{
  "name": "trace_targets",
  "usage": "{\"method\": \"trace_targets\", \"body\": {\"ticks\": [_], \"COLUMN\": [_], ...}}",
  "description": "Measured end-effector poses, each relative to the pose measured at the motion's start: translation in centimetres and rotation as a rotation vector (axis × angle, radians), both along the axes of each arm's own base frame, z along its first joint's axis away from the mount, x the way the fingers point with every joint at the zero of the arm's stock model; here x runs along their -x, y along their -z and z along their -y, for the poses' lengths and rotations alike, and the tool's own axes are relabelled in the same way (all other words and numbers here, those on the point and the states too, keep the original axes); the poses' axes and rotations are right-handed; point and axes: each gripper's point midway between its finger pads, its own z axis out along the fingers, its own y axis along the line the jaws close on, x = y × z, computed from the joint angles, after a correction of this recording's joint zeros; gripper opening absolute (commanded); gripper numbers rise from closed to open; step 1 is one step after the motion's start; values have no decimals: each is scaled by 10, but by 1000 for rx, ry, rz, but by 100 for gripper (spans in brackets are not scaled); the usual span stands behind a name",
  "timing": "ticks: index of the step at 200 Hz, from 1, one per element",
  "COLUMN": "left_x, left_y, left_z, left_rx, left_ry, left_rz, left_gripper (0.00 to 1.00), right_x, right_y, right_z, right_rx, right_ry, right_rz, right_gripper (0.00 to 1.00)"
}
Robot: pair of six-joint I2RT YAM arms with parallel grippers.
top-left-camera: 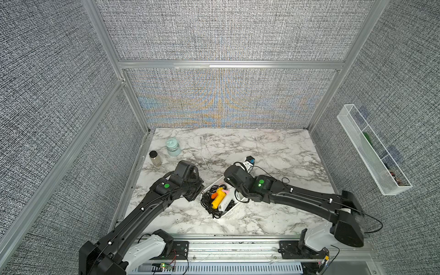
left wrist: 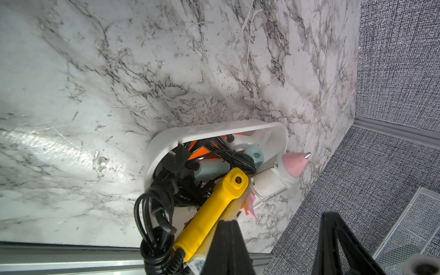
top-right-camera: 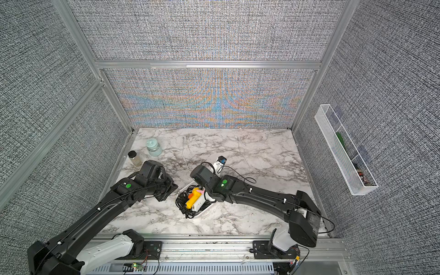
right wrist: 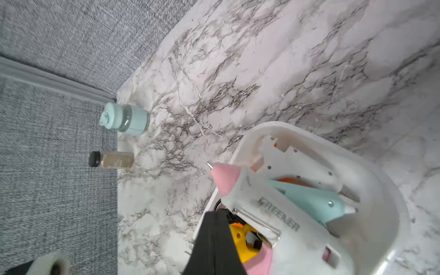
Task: Put the hot melt glue gun into the storage box
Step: Place the hot melt adhesive gun in the storage box.
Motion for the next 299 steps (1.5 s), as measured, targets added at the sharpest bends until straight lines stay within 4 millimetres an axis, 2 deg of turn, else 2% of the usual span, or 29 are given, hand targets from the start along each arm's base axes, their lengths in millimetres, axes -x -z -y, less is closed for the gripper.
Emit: {"method": "trace_targets", "body": {"ticks": [32,53,80,124,157,187,205,214,243,249,260,278,299], "left_x": [1,1,1,2,2,2,2,2,1,1,1,1,1], "left_y": [-3,-4,-5,-4,-3,-1,-1,-1,-1,-1,-1,-1,0], "left_z": [-3,-4,-7,-9,-9,-10,-10,-10,-11,-11,-11,-11,-10], "left_rx": [3,4,3,0,-2,-4,-4,-5,-5,-5,-5,-5,-6], "left_ry": [-7,-9,-14,-19,-22,-22,-22,-22,-24,-25,-25,-25,-20], "left_rz": [7,10,11,6,0,-2,-3,-2,-2,-2,-2,-3,-9], "left_gripper": [0,0,0,0,0,0,0,0,0,0,0,0,0], "right_x": [-6,-4,-1,-1,-10,-14,-11,-7,2,4,5,6,9], "right_y": [12,24,50,80,88,87,79,65,3,-7,-19,-15,16], "right_z": [-31,-40,-31,-11,-11,-12,-12,-14,-30,-31,-27,-15,3], "right_rx": [38,50,91,141,136,137,149,146,69,54,50,88,210], "right_ry": [-134,-179,-181,-150,-134,-129,-144,-158,-210,-215,-213,-204,-225], "right_rz": [-28,-51,-97,-144,-140,-140,-138,-122,-14,0,25,29,-14], "right_gripper": [0,0,0,0,0,0,26,37,59,66,70,78,83]}}
